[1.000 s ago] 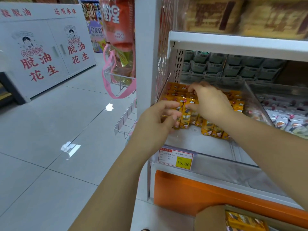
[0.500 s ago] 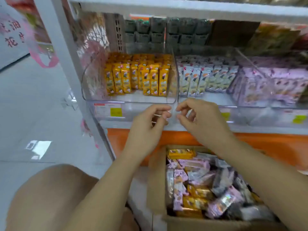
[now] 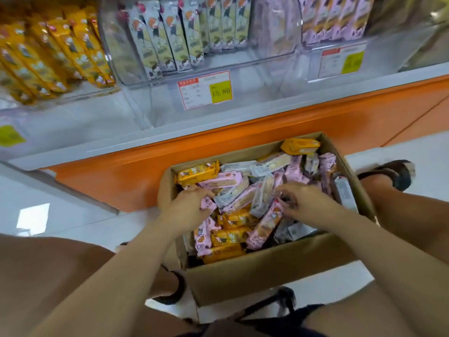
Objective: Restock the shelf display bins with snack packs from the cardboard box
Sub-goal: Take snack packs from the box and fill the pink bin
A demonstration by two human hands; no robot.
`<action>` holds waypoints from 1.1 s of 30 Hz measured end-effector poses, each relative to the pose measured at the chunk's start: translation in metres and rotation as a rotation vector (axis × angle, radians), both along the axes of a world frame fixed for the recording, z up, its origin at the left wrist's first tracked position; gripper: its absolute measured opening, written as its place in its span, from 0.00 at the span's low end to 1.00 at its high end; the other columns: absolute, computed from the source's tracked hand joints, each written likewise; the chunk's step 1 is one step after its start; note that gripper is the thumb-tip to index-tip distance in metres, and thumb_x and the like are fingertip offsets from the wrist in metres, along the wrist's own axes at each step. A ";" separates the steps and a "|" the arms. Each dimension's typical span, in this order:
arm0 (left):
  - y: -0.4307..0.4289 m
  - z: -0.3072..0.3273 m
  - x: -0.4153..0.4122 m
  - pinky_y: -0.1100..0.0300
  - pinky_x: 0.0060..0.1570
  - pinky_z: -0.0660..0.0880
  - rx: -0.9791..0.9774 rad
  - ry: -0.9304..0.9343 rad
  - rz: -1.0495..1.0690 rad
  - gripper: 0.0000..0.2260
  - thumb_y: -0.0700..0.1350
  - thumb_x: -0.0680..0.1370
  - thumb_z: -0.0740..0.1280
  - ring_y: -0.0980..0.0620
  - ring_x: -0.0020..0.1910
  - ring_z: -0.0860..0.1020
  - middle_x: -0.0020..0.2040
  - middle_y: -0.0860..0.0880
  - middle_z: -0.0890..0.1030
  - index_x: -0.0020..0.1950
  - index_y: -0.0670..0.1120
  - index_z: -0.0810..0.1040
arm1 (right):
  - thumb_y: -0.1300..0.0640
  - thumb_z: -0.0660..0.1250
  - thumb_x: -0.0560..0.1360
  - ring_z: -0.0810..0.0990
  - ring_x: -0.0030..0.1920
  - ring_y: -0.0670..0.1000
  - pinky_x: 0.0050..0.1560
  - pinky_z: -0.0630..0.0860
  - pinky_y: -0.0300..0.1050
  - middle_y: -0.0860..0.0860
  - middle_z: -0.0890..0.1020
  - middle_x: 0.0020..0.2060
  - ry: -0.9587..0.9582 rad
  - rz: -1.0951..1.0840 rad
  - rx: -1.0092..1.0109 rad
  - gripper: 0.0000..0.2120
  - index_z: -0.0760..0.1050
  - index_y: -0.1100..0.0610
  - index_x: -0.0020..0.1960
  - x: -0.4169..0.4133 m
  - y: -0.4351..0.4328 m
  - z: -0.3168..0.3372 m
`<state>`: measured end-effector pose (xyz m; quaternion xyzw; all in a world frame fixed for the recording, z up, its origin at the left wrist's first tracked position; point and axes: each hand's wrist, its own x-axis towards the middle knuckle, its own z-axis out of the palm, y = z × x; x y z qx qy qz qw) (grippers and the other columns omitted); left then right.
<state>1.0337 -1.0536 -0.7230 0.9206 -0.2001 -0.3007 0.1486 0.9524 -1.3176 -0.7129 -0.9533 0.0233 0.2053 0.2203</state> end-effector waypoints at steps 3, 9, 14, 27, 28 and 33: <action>-0.004 -0.006 0.000 0.51 0.61 0.71 0.097 -0.036 -0.054 0.19 0.48 0.78 0.66 0.45 0.63 0.71 0.69 0.48 0.69 0.69 0.53 0.70 | 0.51 0.69 0.75 0.72 0.41 0.45 0.41 0.67 0.39 0.50 0.75 0.58 0.068 0.065 0.010 0.28 0.63 0.47 0.72 0.001 -0.003 -0.008; -0.005 -0.006 0.008 0.52 0.65 0.66 0.126 -0.004 -0.085 0.24 0.49 0.75 0.71 0.47 0.68 0.67 0.68 0.49 0.71 0.69 0.52 0.70 | 0.48 0.73 0.71 0.69 0.41 0.42 0.39 0.66 0.35 0.44 0.73 0.40 0.085 0.106 0.104 0.24 0.71 0.47 0.64 0.008 0.003 -0.007; -0.001 0.002 0.010 0.55 0.62 0.69 0.091 0.057 -0.102 0.20 0.46 0.73 0.73 0.49 0.64 0.70 0.63 0.48 0.72 0.64 0.49 0.74 | 0.52 0.71 0.73 0.73 0.35 0.49 0.41 0.72 0.47 0.50 0.72 0.38 0.043 -0.175 0.431 0.13 0.74 0.52 0.56 0.019 -0.009 0.014; -0.048 -0.003 0.002 0.68 0.61 0.65 -0.359 -0.131 0.265 0.18 0.42 0.75 0.71 0.53 0.61 0.72 0.62 0.51 0.68 0.64 0.48 0.74 | 0.56 0.70 0.75 0.74 0.42 0.48 0.44 0.70 0.43 0.54 0.71 0.58 -0.245 -0.489 0.201 0.11 0.70 0.56 0.53 0.006 -0.010 -0.021; -0.046 -0.008 0.002 0.64 0.63 0.65 -0.304 -0.098 0.224 0.21 0.43 0.75 0.71 0.51 0.64 0.71 0.65 0.50 0.67 0.67 0.49 0.72 | 0.56 0.70 0.75 0.74 0.44 0.50 0.46 0.70 0.45 0.54 0.69 0.63 -0.216 -0.438 0.158 0.13 0.70 0.55 0.57 0.009 -0.012 -0.021; -0.043 -0.014 0.009 0.58 0.64 0.66 -0.186 -0.110 0.058 0.28 0.45 0.76 0.70 0.49 0.68 0.67 0.72 0.49 0.64 0.75 0.50 0.64 | 0.51 0.71 0.73 0.70 0.68 0.52 0.59 0.73 0.48 0.49 0.55 0.76 -0.070 -0.229 0.090 0.29 0.66 0.50 0.71 0.026 -0.019 -0.021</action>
